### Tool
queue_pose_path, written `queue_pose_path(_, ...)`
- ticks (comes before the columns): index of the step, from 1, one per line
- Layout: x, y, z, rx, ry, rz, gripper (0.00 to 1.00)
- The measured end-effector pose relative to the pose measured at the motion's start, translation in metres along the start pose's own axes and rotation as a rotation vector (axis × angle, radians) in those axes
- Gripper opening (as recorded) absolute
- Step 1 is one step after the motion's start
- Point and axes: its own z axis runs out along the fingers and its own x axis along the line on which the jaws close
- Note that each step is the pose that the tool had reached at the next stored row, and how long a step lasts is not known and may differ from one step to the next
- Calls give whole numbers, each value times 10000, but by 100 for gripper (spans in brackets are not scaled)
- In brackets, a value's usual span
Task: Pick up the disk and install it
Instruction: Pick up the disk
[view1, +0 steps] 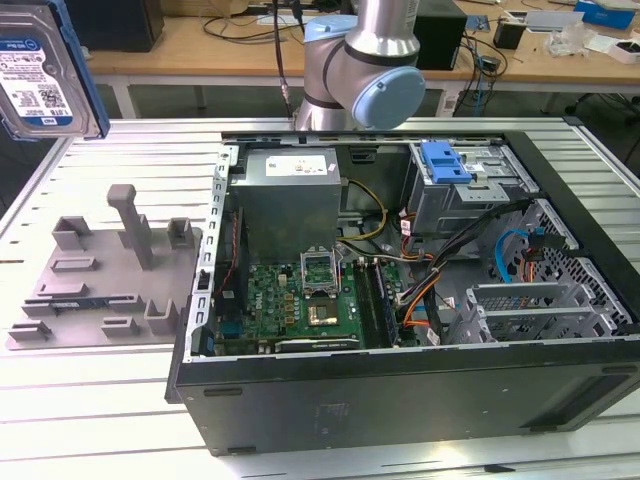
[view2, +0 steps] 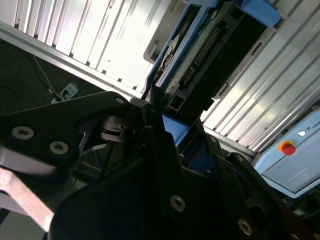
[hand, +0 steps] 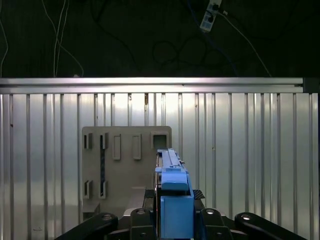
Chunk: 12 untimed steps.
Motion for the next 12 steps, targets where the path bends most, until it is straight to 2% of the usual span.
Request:
queue_pose_path(5, 43, -240, -39, -11, 1, 0, 36)
queue_pose_path(7, 61, -298, -48, -21, 1, 2, 36)
queue_pose_path(9, 95, -392, -61, -35, 0, 1, 36)
queue_pose_path(12, 122, -466, -68, -44, 0, 2, 36)
